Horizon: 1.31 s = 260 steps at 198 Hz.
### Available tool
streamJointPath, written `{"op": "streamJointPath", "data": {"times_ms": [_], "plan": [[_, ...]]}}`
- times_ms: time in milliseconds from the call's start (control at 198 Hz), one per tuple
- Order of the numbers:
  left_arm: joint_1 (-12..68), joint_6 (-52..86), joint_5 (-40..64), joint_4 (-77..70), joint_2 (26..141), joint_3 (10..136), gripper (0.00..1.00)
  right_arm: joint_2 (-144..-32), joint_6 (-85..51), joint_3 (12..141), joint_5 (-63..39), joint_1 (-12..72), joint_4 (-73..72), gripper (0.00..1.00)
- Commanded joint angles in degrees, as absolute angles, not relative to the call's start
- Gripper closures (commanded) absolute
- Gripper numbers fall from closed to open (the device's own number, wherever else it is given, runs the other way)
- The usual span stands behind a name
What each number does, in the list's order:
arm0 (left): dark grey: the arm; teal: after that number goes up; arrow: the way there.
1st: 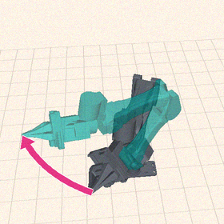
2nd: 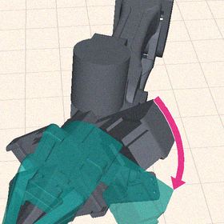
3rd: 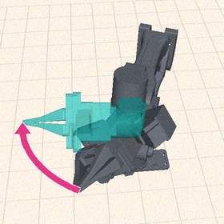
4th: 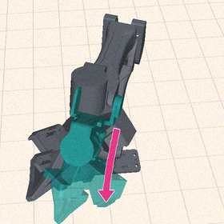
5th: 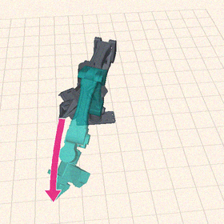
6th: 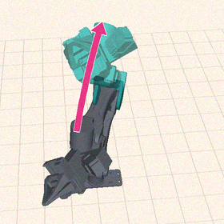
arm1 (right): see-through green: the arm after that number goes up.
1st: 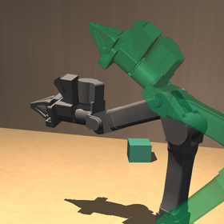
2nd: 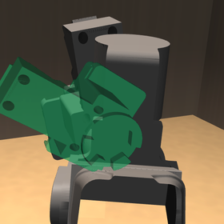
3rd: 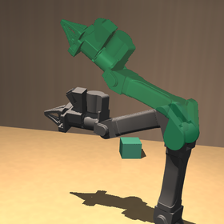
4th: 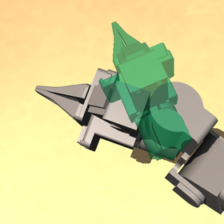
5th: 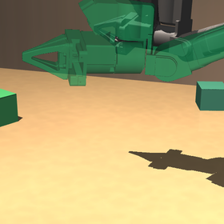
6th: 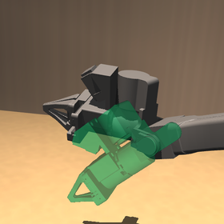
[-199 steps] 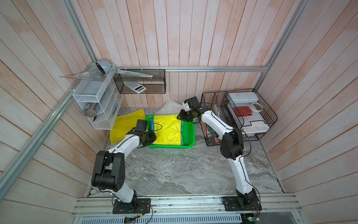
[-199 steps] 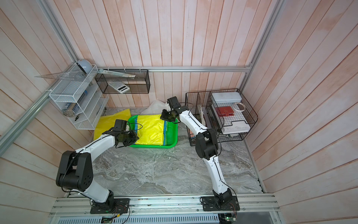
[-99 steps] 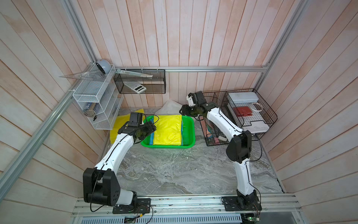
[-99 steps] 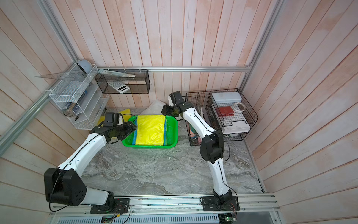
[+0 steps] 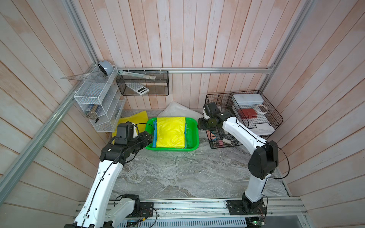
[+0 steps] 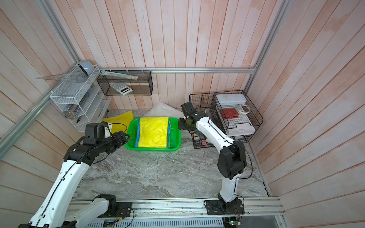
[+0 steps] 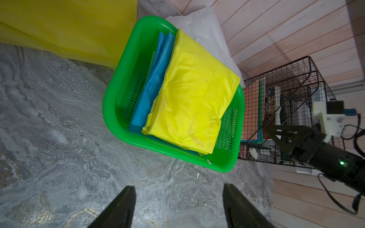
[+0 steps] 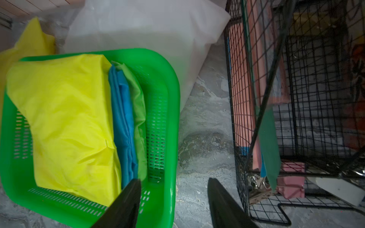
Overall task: Put the folded raincoat in the basket
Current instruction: Move the basket to the center of the board.
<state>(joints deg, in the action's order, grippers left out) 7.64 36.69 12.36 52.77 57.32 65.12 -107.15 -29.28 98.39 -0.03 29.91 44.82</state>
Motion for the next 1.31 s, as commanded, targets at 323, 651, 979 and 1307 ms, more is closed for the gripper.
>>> {"op": "streamJointPath", "data": {"times_ms": [323,651,979,1307], "plan": [[7.39,31.84,9.00,60.79,54.04,61.38,0.25,-115.02,-32.34,97.81,-5.91,30.00,42.48,0.42],[7.38,30.78,7.22,61.51,51.53,59.44,0.25,-118.60,-31.58,97.72,-7.29,31.00,43.08,0.71],[7.43,31.01,6.86,62.23,51.22,59.54,0.25,-112.46,-29.39,92.35,-11.04,32.47,43.09,0.95],[7.40,31.85,7.88,61.05,49.63,56.57,0.25,-96.22,-33.98,70.06,-15.97,33.94,32.91,1.00]]}}
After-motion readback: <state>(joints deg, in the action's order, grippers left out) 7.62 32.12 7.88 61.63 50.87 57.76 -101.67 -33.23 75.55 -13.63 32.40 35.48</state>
